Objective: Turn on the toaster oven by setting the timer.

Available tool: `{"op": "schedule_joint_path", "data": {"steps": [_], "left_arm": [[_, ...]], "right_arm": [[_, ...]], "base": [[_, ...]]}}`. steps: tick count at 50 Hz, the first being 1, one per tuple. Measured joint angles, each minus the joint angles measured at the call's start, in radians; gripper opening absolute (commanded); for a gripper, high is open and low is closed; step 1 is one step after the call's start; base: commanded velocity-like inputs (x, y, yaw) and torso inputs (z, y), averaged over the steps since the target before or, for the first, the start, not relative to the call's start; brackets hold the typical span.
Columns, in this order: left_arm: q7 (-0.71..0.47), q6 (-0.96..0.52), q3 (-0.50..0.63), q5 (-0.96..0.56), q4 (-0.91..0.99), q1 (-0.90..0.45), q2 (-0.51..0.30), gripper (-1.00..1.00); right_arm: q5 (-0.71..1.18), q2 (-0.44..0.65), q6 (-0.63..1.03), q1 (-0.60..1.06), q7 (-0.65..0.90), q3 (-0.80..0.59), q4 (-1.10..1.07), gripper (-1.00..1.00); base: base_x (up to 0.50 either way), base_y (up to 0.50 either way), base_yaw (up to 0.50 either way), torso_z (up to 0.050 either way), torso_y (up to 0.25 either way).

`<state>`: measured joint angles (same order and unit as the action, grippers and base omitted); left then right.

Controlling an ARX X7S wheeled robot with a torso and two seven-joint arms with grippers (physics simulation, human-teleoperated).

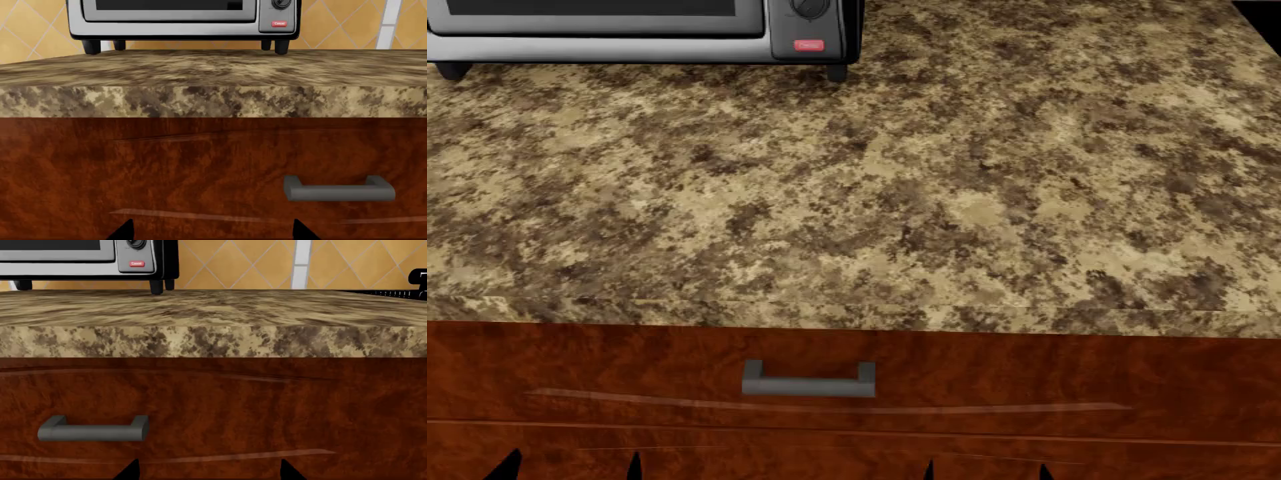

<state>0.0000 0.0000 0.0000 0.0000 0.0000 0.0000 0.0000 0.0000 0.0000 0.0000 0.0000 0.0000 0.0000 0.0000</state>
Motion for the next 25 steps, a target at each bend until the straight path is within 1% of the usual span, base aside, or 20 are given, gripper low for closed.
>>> {"op": "schedule_joint_path", "data": {"steps": [9, 15, 25], "left_arm": [[-0.020, 0.005, 0.019, -0.019, -0.005, -0.001, -0.018, 1.00], [-0.037, -0.006, 0.032, -0.029, 0.009, 0.003, -0.034, 1.00], [-0.067, -0.056, 0.044, -0.042, 0.088, 0.024, -0.060, 1.00]], "right_arm": [[0.024, 0.017, 0.014, 0.000, 0.013, -0.019, -0.010, 1.00], [0.026, 0.031, 0.033, -0.001, 0.034, -0.039, -0.032, 1.00], [0.028, 0.054, 0.082, -0.009, 0.067, -0.065, -0.097, 1.00]], "base": [[0.00, 0.00, 0.00, 0.003, 0.001], [0.00, 0.00, 0.00, 0.050, 0.051], [0.00, 0.00, 0.00, 0.050, 0.054]]}}
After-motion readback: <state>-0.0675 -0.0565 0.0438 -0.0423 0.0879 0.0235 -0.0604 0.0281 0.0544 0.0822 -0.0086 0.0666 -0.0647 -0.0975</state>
